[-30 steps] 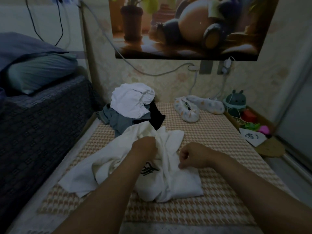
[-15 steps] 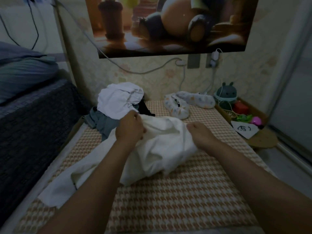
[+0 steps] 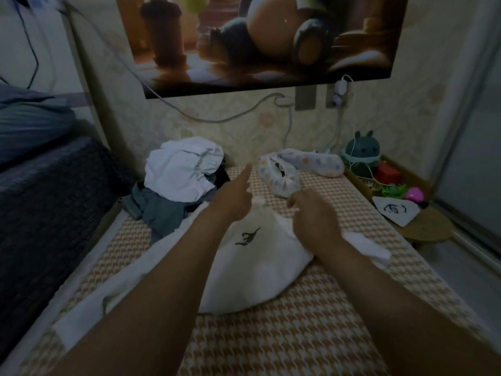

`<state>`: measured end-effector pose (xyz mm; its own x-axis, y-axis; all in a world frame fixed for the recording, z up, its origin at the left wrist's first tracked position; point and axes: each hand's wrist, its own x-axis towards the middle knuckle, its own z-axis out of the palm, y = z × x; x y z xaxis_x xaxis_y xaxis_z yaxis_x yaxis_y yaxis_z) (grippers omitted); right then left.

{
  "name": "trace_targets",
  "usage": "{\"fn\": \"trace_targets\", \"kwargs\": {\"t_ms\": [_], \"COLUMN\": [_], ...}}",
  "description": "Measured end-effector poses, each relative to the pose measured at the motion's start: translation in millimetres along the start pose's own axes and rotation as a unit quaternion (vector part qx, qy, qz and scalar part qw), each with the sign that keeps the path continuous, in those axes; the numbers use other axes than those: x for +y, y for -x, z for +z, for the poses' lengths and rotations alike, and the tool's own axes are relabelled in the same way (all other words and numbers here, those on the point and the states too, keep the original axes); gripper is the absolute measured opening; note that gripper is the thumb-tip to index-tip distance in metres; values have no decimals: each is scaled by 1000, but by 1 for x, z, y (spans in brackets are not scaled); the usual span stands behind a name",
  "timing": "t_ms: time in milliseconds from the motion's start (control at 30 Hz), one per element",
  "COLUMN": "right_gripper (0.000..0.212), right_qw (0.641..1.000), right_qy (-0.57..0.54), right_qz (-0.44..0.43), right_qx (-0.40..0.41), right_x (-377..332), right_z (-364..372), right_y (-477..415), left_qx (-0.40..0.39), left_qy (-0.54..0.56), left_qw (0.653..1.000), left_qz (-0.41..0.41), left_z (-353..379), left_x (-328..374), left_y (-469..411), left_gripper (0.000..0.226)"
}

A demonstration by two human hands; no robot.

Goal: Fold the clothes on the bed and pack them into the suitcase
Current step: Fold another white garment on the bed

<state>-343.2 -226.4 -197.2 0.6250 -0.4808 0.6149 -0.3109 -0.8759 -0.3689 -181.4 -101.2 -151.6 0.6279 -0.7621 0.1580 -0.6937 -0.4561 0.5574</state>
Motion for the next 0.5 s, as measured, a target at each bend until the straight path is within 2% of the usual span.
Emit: {"fn": "trace_targets", "kwargs": {"t_ms": [67,100,167,233,267,333,400,433,500], "right_gripper": [17,17,17,17,28,66,95,94,54], "right_qw": [974,952,924,899,877,828,812,821,866], "right_qy": [-110,-123,-130,-145,-146,-87,63,104,58], "right_qz": [-31,-35,-15,-7,-10,-24,-101,-135,-115], "right_qx": [-197,-278,-359,-412,-457,-554,-571,-545,-484], "right_x": [-10,-15,-22,-25,-28,-36,-44,-47,-48], "right_z": [9,13,16,15,14,13,12,15,15], "right_y": [9,14,21,23,22,24,33,39,46], "left_qx": [61,70,40,-8,-31,-77,-122,-124,-113], "left_qy": [12,13,-15,-53,-59,-84,-162,-182,-172], "left_qw": [998,997,999,998,997,993,979,975,979], "left_qz": [16,19,18,30,28,24,33,32,0], "left_z": [-1,0,2,3,3,0,-1,-5,-10], "left_x": [-7,-12,-19,-26,-30,-43,-64,-70,-85], "left_y": [25,39,76,113,130,159,177,184,185], "left_gripper": [47,33,12,6,6,31,67,75,76]}}
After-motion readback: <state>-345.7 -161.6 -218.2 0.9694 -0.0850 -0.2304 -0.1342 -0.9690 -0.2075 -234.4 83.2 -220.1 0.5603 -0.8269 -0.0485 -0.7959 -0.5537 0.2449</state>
